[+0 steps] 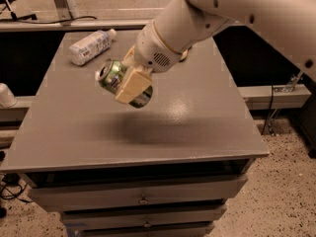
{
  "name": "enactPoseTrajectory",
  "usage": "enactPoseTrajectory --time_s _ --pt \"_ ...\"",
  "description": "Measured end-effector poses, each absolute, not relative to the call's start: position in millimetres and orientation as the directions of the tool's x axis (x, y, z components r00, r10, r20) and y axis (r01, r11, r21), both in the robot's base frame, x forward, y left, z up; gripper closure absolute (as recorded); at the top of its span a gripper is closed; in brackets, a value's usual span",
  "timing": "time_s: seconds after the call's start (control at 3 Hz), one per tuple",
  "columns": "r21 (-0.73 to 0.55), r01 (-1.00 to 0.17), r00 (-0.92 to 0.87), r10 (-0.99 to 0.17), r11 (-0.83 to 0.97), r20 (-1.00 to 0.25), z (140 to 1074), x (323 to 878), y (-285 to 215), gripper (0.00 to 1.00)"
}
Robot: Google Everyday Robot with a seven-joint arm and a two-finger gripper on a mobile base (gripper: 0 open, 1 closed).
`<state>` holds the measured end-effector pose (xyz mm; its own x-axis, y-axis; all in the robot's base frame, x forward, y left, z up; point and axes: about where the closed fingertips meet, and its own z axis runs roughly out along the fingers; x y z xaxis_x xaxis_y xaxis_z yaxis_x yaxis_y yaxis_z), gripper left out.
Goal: Knock green can over
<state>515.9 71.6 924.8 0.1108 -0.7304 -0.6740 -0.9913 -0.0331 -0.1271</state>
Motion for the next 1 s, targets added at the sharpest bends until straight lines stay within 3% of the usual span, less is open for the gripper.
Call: enactPoseTrajectory --time_s 0.67,1.0 --pt "-0.071 -0.990 0.138 -0.941 -0.122 -0.309 856 515 22 1.00" --pt "-0.071 -0.990 0.136 -0.969 -0.124 -0.204 840 518 8 0.82"
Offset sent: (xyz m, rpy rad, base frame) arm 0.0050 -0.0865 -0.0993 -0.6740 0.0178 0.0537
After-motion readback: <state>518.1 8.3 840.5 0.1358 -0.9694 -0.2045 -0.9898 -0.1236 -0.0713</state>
